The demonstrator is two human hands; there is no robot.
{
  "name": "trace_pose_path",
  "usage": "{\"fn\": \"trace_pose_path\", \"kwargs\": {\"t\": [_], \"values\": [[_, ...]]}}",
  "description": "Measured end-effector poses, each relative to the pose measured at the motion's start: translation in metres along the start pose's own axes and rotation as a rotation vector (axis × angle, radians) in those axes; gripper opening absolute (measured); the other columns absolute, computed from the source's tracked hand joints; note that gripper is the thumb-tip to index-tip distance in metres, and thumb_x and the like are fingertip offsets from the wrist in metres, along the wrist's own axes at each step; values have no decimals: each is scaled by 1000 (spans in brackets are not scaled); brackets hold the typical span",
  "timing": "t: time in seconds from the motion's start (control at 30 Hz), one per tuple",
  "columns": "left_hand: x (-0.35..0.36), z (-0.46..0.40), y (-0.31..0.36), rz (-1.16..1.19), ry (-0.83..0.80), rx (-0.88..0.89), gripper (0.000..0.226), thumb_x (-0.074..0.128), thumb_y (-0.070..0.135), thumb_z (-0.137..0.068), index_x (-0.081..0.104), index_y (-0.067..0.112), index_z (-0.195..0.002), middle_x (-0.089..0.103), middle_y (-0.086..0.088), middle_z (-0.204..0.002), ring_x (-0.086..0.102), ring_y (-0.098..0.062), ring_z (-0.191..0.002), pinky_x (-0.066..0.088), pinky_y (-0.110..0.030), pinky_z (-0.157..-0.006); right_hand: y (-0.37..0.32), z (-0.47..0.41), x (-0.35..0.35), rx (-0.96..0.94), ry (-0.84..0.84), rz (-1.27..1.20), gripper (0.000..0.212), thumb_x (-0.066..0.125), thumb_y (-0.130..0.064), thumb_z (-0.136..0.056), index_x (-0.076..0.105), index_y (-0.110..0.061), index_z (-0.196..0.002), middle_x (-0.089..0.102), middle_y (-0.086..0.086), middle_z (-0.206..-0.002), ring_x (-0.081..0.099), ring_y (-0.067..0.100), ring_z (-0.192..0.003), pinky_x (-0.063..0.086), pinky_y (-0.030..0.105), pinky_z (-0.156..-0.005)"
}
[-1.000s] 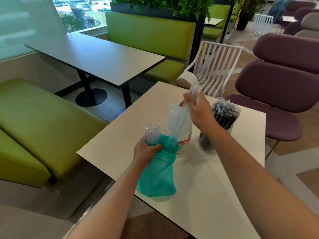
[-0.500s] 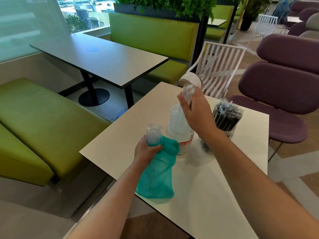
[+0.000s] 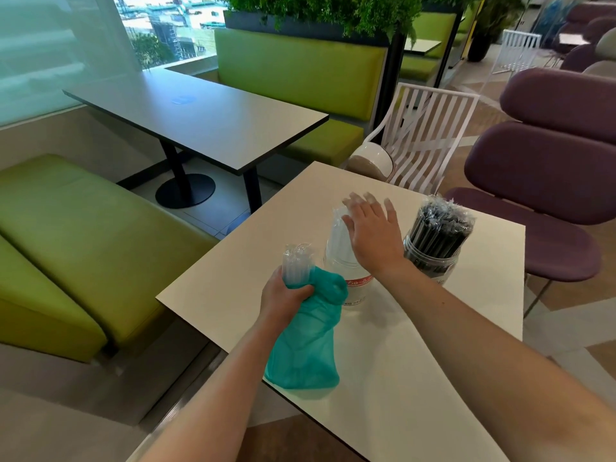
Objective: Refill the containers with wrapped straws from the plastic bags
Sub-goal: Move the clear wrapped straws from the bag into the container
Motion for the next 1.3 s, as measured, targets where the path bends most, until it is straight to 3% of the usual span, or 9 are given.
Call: {"fn": "trace_pose_path", "kwargs": {"t": [0.17, 0.37, 0.53, 0.87, 0.97, 1.03, 1.13, 1.23, 1.3], "values": [[-3, -1, -1, -3, 13, 6, 41, 79, 22, -75, 59, 23, -110, 65, 1, -101, 64, -18, -92, 56, -41, -86, 1, 17, 32, -33, -158, 139, 72, -1, -59, -97, 7, -17, -155, 5, 2, -163, -2, 22, -150, -8, 47, -120], [-4, -2, -2, 24, 8, 5, 41, 79, 24, -77, 58, 24, -112, 65, 2, -102, 64, -17, -93, 57, -39, -86, 12, -4, 21, 66, -146, 89, 75, 39, -81, -80, 29, -43, -143, 6, 2, -161, 11, 39, -145, 20, 69, -107], [-4, -3, 0, 30, 5, 5, 40, 79, 25, -79, 55, 25, -111, 63, 3, -102, 63, -17, -94, 56, -33, -83, 9, -10, 32, -48, -222, -3, 57, 53, -66, -85, 37, -47, -136, 26, 2, -152, 41, 30, -127, 51, 43, -89], [-2, -4, -1, 62, 5, 2, 40, 80, 23, -78, 57, 24, -111, 65, 3, -101, 65, -16, -93, 56, -33, -83, 9, -25, -10, -116, -41, -112, 48, 59, -54, -88, 51, -34, -130, 48, 3, -138, 45, 24, -124, 50, 39, -88], [0, -2, 0, 90, -3, 1, 40, 80, 23, -77, 58, 23, -110, 65, 2, -101, 65, -16, -93, 56, -31, -81, 10, -20, 1, -155, -75, 5, 48, 46, -51, -95, 38, -39, -141, 38, -1, -151, 38, 27, -135, 40, 47, -106], [0, 0, 1, 106, -6, 3, 39, 80, 23, -78, 57, 24, -109, 65, 2, -100, 65, -16, -92, 56, -30, -79, 14, -10, 23, -143, -194, 34, 51, 33, -47, -101, 20, -39, -150, 18, -5, -161, 19, 27, -146, 18, 51, -117], [-1, 3, 3, 121, -15, -1, 40, 79, 25, -79, 57, 24, -112, 65, 3, -102, 64, -15, -94, 55, -31, -82, 16, 0, 34, -133, -248, 64, 53, 22, -48, -103, 5, -38, -153, -2, -8, -163, 1, 25, -150, -4, 49, -118], [-3, 4, 4, 154, -15, -14, 40, 78, 25, -81, 55, 25, -113, 65, 4, -102, 63, -15, -95, 53, -31, -83, 10, 0, 24, -101, -217, 70, 62, 30, -54, -99, 6, -35, -153, 1, -4, -163, 0, 27, -150, -10, 49, -117], [-3, 4, 3, 184, -25, -26, 39, 78, 26, -81, 56, 24, -114, 66, 5, -103, 64, -16, -96, 54, -32, -85, 1, 5, 7, -63, -106, 63, 63, 41, -52, -96, 21, -29, -152, 15, 2, -161, 8, 28, -148, -4, 49, -118]]}}
Point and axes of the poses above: each hand's wrist, its own z-axis away from the middle knuckle, its own x-axis out of the palm, y = z × x, the point moved 8 cm from there along -z, towards the middle knuckle
